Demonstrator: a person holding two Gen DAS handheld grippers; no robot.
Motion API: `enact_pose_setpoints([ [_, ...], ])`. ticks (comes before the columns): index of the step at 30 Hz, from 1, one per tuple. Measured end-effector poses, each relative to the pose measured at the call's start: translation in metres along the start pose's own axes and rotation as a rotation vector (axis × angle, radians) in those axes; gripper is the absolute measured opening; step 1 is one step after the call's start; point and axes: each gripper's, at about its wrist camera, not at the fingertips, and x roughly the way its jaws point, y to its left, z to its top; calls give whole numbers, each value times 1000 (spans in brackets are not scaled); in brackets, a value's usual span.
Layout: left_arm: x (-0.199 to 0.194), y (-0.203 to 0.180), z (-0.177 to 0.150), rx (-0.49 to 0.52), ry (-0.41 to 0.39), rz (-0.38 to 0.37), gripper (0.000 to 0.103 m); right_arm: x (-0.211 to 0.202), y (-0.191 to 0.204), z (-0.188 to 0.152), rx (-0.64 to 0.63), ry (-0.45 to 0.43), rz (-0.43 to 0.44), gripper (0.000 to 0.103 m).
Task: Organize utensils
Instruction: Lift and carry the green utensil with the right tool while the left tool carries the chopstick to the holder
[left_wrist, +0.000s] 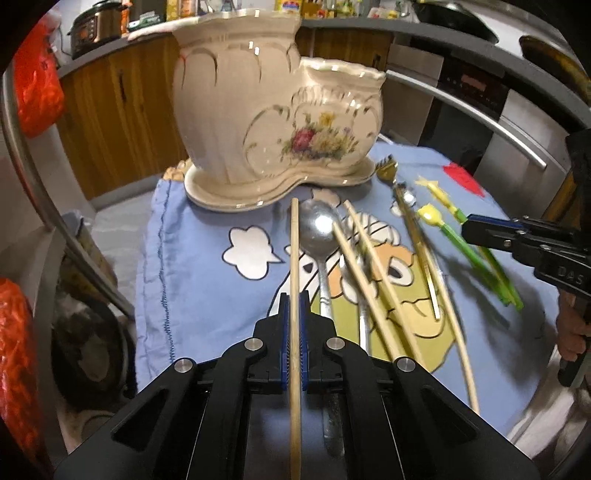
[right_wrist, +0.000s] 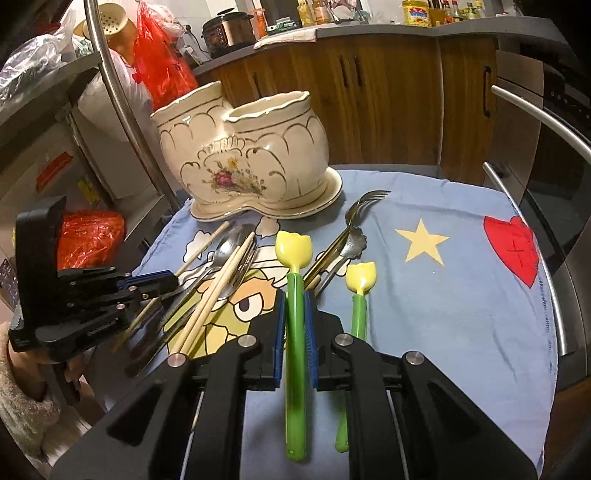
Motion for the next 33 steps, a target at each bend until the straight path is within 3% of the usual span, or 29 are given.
enact_pose_setpoints([
  [17,-75,-23,7,62,-220,-46,5,-33,9,15,22,-135,-16,10],
  [23,-96,-7,45,39,-307,-87,5,-43,20,55,-4,-193,16,10],
  [33,-99,30,144,-25,-478,-96,5,-30,18,141,6,-334,59,10],
])
